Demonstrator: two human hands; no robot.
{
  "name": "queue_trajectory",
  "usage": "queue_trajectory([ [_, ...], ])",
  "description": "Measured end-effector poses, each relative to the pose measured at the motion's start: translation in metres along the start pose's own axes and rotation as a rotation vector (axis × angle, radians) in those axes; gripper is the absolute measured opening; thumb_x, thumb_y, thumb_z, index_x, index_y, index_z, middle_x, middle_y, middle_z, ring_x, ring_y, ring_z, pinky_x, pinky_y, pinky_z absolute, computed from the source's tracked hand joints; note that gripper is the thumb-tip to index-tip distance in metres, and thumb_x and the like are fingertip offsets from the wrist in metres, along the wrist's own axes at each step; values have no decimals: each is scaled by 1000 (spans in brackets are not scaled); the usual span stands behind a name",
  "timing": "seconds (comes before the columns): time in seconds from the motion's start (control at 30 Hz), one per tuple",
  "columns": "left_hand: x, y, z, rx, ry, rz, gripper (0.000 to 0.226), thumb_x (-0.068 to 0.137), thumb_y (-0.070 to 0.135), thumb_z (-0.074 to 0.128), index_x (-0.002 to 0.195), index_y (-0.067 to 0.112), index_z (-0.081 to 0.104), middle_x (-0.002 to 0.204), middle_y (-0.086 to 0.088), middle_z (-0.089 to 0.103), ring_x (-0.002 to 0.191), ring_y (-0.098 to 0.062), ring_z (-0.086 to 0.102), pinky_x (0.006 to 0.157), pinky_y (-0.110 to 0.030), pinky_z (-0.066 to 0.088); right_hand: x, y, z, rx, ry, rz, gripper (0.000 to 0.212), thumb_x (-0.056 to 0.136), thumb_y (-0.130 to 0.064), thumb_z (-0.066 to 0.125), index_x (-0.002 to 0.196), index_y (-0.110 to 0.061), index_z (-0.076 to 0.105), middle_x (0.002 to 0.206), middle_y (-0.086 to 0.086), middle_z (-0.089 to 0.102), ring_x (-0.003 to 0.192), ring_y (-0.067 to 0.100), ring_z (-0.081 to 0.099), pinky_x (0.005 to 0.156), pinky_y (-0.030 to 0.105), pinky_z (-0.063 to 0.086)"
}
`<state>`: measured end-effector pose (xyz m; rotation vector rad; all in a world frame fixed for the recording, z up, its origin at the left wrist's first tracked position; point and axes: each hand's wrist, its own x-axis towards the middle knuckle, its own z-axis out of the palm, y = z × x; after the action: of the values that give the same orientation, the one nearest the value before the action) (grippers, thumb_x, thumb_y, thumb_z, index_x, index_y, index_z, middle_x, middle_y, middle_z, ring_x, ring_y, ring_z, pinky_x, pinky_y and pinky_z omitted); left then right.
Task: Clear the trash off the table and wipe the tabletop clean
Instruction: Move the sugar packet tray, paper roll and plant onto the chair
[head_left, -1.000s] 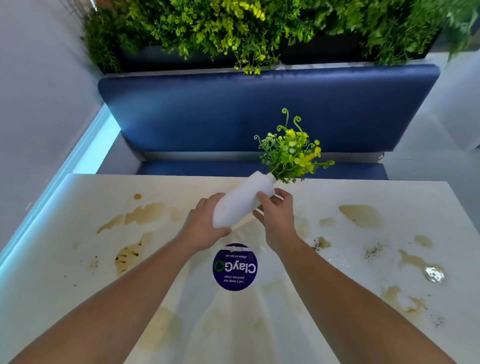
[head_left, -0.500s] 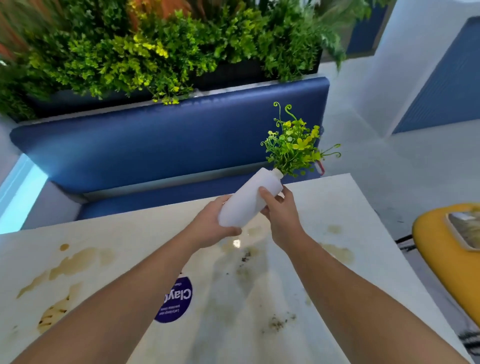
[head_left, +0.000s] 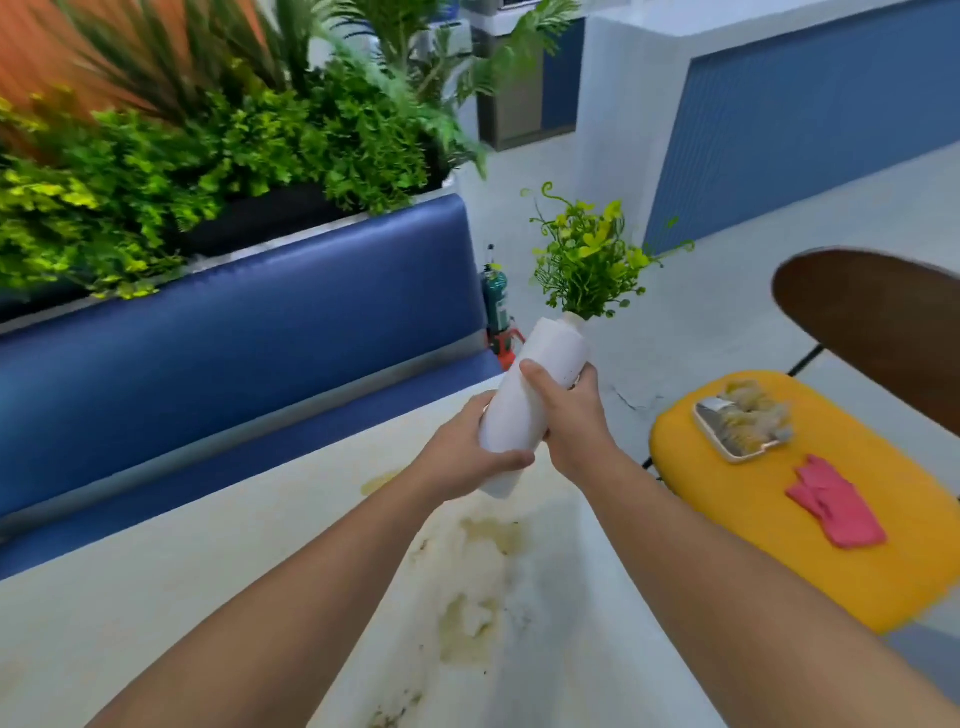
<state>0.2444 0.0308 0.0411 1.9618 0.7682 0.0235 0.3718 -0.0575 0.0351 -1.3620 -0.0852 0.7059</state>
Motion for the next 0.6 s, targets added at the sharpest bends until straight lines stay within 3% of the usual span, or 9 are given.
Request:
queue_trajectory([
  [0.1,30,37,48,32,-40,28,89,64,57,86,137,50,35,125,17,56,104,-5,57,74,-26,53,23,-24,-55,-1,79,-37,85,66,-49,84,136,-28,40,124,5,60,109,30,64,90,56,58],
  [0.27,69,88,120,68,-146,88,97,60,63,82,143,51,33,128,14,58,110,-15,61,89,-38,58,57,-50,-148,-44,196,-106,71,78,-37,84,133,-27,40,120,4,59,105,28,65,90,57,57],
  [0.37,90,114,166,41,-235,85,100,70,56,86,152,47,28,139,3,56,116,-22,63,98,-46,55,69,-63,-207,-109,274,-118,72,79,-37,85,134,-27,39,121,3,58,107,29,63,90,55,57],
  [0.43,101,124,189,82,-253,95,99,76,57,83,155,46,24,145,2,52,120,-22,60,102,-44,53,74,-69,-241,-165,308,-120,73,78,-38,85,134,-30,38,119,0,58,107,29,63,89,54,57],
  [0.6,130,146,254,112,-286,129,92,80,59,78,155,45,27,150,0,48,117,-18,57,90,-35,53,82,-74,-339,-333,391,-121,81,78,-37,86,142,-24,37,126,5,57,108,31,62,91,57,55],
])
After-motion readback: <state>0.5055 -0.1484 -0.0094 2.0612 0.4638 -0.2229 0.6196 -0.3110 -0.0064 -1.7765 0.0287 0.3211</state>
